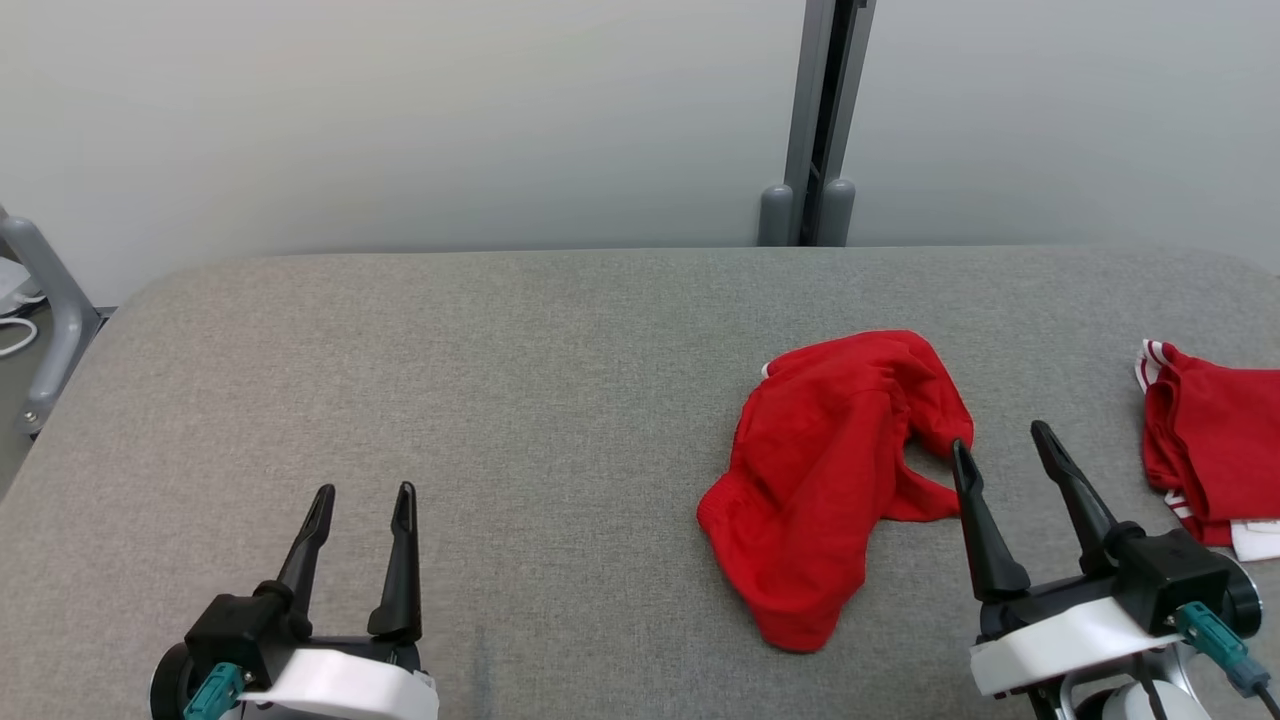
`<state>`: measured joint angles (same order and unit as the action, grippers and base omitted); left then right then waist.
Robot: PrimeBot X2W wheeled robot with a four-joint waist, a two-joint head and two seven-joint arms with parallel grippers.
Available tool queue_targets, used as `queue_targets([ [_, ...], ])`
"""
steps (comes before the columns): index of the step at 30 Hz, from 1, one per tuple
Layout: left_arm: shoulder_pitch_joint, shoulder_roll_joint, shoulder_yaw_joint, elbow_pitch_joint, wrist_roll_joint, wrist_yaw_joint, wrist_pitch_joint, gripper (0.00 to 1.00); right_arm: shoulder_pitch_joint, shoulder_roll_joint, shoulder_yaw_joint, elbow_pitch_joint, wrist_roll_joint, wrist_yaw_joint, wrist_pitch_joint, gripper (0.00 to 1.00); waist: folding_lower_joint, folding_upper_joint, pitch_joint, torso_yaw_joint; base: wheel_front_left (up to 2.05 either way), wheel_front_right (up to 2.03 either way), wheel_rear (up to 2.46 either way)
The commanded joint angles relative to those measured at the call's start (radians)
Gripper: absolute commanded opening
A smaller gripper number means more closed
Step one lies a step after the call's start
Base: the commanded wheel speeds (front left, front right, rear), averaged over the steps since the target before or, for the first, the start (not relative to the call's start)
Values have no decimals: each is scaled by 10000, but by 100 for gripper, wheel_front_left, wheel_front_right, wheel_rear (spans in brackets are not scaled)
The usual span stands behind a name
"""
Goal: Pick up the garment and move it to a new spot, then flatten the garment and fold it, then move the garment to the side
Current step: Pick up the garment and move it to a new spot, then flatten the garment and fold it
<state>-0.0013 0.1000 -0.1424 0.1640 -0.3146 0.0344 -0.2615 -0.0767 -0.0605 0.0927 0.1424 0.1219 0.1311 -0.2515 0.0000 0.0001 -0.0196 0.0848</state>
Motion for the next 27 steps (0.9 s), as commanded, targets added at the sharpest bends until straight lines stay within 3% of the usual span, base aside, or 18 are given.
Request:
queue_targets([
  [1, 37, -27, 80, 8, 82, -100, -43, 100, 2, -21, 11, 33, 26, -8, -91, 100, 0, -1, -4, -21, 0, 0, 0],
  [17, 22, -433, 714, 269, 720, -694, -42, 100, -186, 17, 64, 129, -39, -8, -122, 100, 0, -1, 15, -86, 0, 0, 0],
  [27, -451, -476, 111, 1325, 750, -854, -44, 100, -382, 16, 41, 123, -97, -8, -100, 100, 0, -1, 367, -462, 0, 0, 0],
])
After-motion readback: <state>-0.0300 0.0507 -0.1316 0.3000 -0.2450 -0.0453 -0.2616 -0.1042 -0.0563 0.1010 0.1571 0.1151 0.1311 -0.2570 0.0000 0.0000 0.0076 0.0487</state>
